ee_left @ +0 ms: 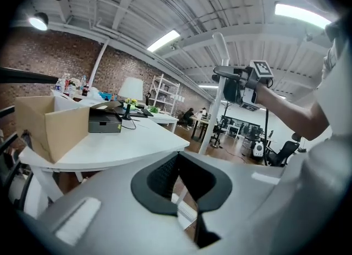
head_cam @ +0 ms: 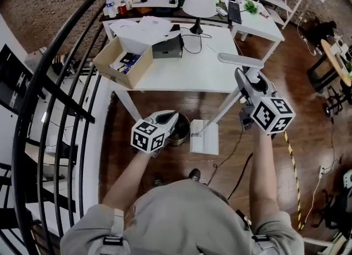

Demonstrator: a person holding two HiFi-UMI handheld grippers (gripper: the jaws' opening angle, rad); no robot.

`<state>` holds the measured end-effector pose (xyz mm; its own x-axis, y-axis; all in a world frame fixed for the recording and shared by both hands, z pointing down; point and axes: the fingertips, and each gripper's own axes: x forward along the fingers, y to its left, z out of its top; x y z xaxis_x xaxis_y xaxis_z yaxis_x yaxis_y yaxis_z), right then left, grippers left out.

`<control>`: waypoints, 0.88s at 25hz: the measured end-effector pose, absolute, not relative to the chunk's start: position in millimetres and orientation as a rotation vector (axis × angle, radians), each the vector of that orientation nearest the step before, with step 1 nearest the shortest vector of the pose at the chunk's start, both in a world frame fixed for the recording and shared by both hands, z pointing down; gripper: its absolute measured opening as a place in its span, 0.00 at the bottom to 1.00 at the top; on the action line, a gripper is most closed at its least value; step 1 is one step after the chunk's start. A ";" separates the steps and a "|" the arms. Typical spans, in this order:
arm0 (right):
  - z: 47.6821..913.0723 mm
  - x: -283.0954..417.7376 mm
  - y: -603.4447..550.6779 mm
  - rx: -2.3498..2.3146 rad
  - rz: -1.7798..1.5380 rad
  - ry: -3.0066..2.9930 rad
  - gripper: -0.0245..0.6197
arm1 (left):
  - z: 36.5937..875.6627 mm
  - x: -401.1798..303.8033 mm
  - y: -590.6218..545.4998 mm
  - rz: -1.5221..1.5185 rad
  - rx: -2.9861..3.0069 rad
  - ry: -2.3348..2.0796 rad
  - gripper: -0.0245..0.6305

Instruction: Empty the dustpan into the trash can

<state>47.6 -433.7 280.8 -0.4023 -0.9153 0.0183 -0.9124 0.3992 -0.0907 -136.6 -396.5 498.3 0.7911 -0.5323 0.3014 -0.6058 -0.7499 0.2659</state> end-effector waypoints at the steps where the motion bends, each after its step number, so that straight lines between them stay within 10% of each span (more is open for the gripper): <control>1: 282.3 59.8 -428.1 -1.719 -0.135 2.587 0.34 | 498.6 -127.0 -396.3 0.298 2.639 -0.844 0.04; 22: 458.6 201.3 -408.2 -2.014 -0.358 2.522 0.34 | 520.2 15.7 -382.0 0.423 2.649 -0.644 0.04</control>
